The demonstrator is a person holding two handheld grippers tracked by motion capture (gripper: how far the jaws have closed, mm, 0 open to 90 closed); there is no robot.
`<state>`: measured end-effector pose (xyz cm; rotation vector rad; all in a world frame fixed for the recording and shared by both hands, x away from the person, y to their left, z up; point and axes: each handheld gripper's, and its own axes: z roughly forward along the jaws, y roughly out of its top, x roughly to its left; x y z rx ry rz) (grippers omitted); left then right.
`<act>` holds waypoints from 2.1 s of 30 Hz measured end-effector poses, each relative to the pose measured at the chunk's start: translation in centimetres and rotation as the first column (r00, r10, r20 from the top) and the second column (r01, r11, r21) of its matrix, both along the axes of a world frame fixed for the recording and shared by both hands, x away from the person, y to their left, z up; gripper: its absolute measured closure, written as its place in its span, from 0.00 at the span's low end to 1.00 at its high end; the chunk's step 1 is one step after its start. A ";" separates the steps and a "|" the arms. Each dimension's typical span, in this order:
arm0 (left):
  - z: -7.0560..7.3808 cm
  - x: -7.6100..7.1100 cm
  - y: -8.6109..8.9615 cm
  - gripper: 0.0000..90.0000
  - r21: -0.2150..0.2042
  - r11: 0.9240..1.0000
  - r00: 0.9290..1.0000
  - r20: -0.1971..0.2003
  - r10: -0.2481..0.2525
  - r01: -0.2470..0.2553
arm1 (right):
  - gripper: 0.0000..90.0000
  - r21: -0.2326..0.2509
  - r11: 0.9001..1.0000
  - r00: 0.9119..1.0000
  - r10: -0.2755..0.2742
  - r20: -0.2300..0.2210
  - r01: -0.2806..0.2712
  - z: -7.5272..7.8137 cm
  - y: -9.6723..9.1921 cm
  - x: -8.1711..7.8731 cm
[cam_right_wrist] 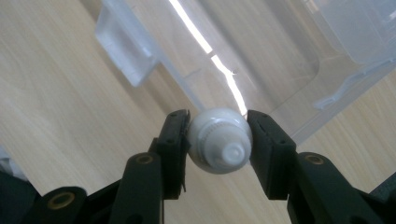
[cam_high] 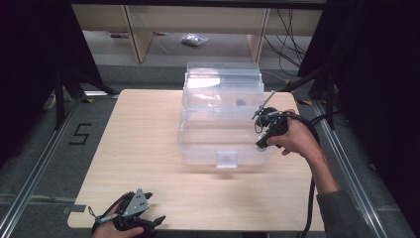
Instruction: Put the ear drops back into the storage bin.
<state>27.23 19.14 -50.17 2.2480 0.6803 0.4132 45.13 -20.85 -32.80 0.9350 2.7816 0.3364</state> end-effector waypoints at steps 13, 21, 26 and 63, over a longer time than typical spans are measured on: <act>0.0 -0.1 0.0 0.18 -0.005 1.000 1.000 0.002 0.002 -0.002 | 0.67 -0.019 0.997 0.997 -0.070 -0.035 0.069 -1.6 -0.7 3.2; 0.0 -0.1 0.0 0.18 -0.007 1.000 1.000 0.002 0.002 -0.002 | 0.67 -0.026 0.996 0.994 -0.091 -0.063 0.089 -3.1 -0.5 4.8; 0.0 -0.1 0.0 0.18 -0.006 1.000 1.000 0.003 0.001 -0.001 | 0.67 -0.055 0.994 0.992 -0.103 -0.079 0.099 -3.8 -0.2 5.6; 0.0 0.0 0.0 0.18 -0.002 1.000 1.000 -0.001 -0.003 0.003 | 0.67 -0.130 0.978 0.965 -0.184 -0.188 0.161 -9.9 0.7 8.7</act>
